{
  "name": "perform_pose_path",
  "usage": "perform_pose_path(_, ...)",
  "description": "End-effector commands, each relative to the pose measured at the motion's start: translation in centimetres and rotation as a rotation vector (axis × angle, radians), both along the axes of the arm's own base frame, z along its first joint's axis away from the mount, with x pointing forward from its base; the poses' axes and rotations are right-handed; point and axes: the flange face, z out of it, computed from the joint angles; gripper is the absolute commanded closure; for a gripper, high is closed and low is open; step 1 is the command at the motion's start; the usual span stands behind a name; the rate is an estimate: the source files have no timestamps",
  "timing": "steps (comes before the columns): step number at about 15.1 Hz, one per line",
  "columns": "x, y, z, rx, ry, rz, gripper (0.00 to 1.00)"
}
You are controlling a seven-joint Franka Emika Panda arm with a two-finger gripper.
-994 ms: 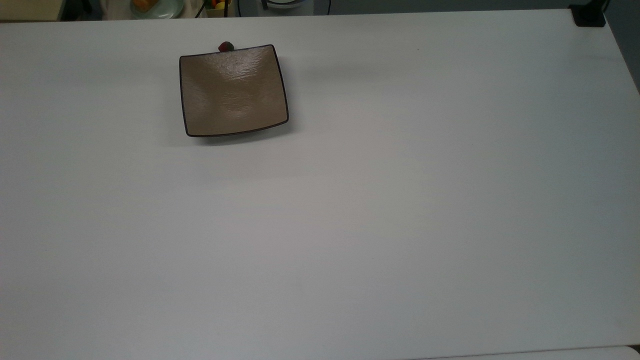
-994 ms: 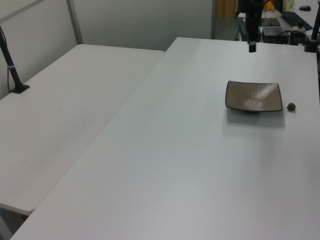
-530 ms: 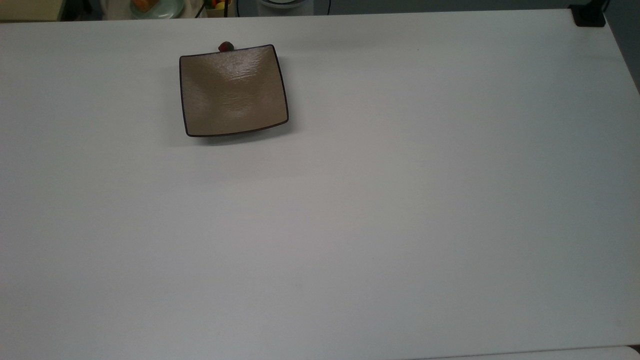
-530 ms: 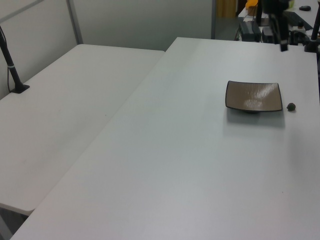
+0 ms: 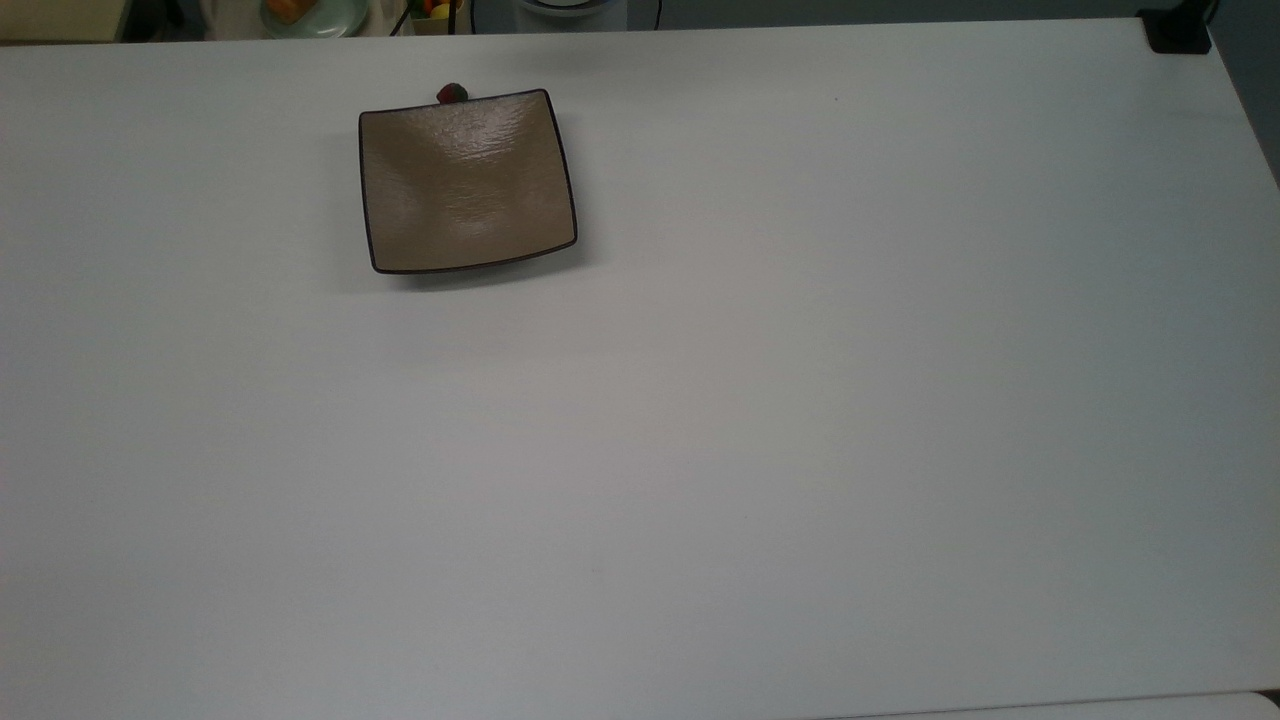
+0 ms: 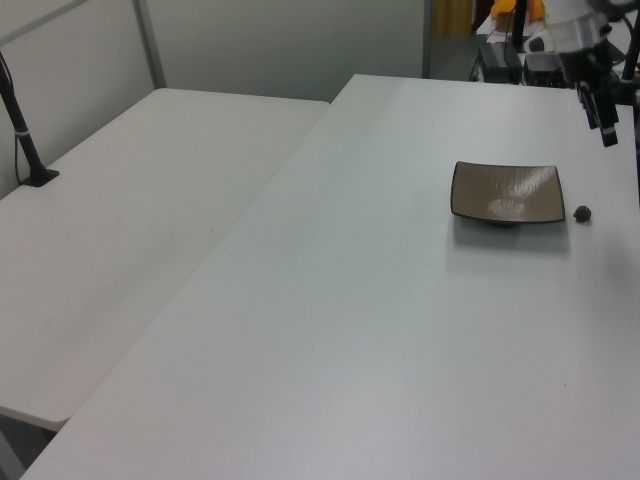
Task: Strawberries on a ceramic plate
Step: 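Lower the gripper over the strawberry and close on it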
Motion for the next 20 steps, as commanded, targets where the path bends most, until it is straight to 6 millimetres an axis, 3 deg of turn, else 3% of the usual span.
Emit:
perform_pose_path(1,-1.8,-1.7,-3.8,-0.016,-0.086,0.027,0.00)
perform_pose_path(5,-1.6,-3.1,-6.3,-0.053,-0.164,0.051,0.00)
perform_pose_path(9,-2.5,-4.4,-10.3,-0.058,-0.213,0.102,0.00)
perform_pose_path(12,-3.1,-7.4,-12.4,-0.005,-0.266,0.125,0.00)
perform_pose_path(16,-3.2,-6.8,-15.4,-0.002,-0.285,0.149,0.00)
perform_pose_path(20,-2.9,-5.5,-17.2,0.000,-0.287,0.185,0.00)
